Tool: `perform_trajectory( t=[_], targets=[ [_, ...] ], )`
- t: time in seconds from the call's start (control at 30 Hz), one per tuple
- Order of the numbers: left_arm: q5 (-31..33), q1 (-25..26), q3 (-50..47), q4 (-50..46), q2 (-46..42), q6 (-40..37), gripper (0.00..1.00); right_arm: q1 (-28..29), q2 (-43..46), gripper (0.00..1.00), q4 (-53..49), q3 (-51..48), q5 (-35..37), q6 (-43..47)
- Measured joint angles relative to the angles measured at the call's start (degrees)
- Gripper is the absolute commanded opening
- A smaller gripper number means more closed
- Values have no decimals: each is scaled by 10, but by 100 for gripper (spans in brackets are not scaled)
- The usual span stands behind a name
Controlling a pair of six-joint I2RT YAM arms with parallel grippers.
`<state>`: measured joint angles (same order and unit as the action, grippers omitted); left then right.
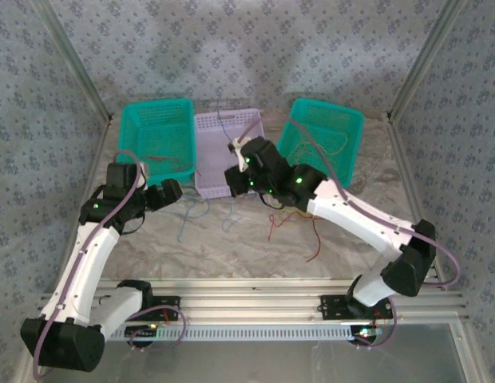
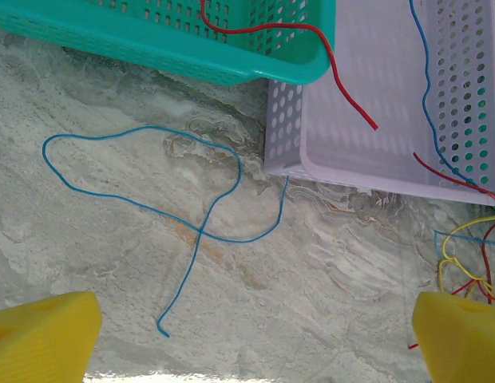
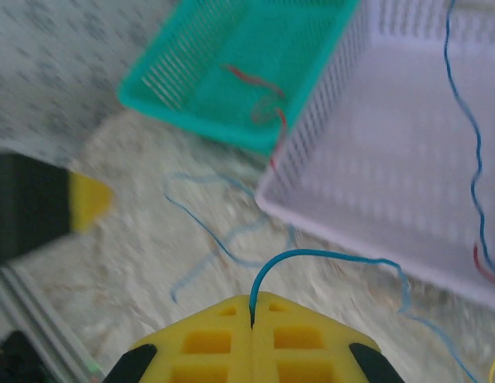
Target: Untangle the cables
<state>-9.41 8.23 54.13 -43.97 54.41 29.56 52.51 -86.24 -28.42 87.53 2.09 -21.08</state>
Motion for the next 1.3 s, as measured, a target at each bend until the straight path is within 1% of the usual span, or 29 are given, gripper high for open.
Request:
perform_trajectory(
  t=[0.2,0.33,0.4,0.5,0.6,0.67,0.77,1.0,1.1,1.3],
  targets=[
    [0,0,0,0,0,0,100,-19,-1,0,-51,150,-26,38],
    [0,0,0,0,-5,0,100,-29,-19,0,-82,260,-37,62],
    [0,0,0,0,-8,0,100,-40,-37,0,-90,309,-51,70],
    [0,0,0,0,-9,0,100,-73,-83,0,-106,379,-80,74],
    [0,0,0,0,-9,0,100,-111,-155,0,-117,447,-114,74],
    [0,0,0,0,-9,0,100,-133,-205,0,-123,473,-138,72],
    [0,0,-1,0,-11,0,100,-157,-268,0,-123,484,-169,72],
    [0,0,-2,0,-13,0,100,-195,-422,0,-119,539,-245,52],
    [0,0,-2,0,-13,0,100,-204,-469,0,-111,555,-263,37],
    [0,0,-2,0,-13,0,100,-214,-557,0,-87,578,-266,5]
  ],
)
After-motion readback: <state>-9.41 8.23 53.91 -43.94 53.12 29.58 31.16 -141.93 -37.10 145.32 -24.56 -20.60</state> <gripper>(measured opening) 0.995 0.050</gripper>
